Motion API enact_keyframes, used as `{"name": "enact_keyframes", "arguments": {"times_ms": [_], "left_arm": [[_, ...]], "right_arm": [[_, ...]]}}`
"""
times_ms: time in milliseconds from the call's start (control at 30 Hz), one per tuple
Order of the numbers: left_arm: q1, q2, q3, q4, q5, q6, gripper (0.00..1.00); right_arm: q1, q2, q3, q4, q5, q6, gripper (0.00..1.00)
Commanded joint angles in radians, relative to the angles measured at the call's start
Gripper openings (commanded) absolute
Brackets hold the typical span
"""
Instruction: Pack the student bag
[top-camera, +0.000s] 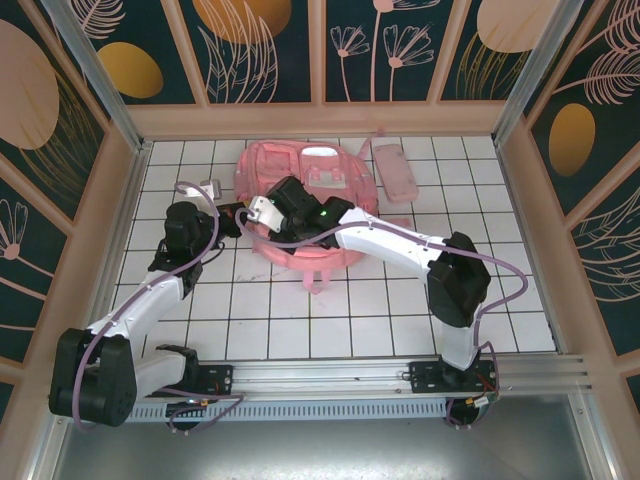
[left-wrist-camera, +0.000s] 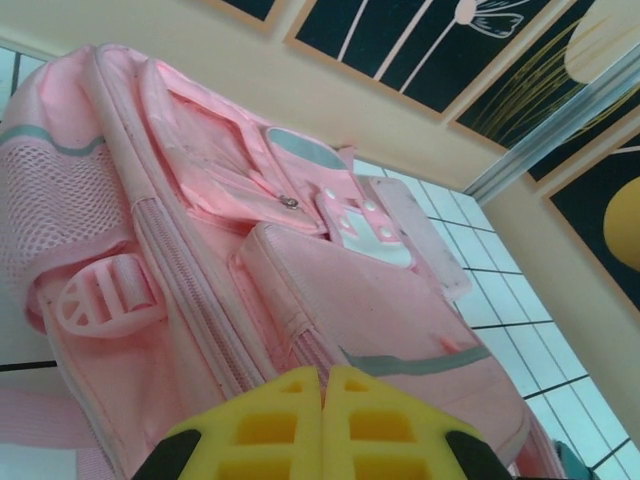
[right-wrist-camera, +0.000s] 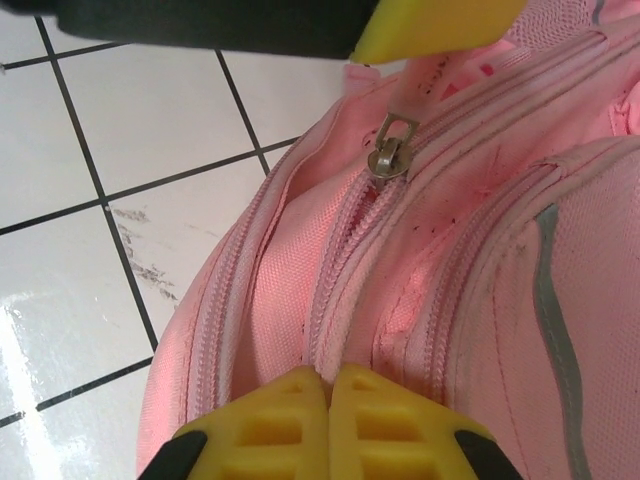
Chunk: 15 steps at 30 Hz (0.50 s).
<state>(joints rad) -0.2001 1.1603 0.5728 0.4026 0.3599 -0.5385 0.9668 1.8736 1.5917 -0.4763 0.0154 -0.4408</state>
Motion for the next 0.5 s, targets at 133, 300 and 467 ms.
{"name": "enact_keyframes", "arguments": {"times_ms": [133, 300, 467], "left_arm": [[0.002, 0.010, 0.037, 0.069, -0.240, 0.059, 0.00], [0.002, 0.087, 0.051, 0.159, -0.221, 0.062, 0.00], [0.002, 0.179, 0.103, 0.191, -0.264, 0.031, 0.00]], "right_arm": [[-0.009, -0.137, -0.090, -0.004, 0.005, -0.084, 0.00], [-0.008, -0.170, -0.122, 0.003, -0.038, -0.107, 0.00], [-0.009, -0.174, -0.126, 0.036, -0.038, -0.087, 0.00]]}}
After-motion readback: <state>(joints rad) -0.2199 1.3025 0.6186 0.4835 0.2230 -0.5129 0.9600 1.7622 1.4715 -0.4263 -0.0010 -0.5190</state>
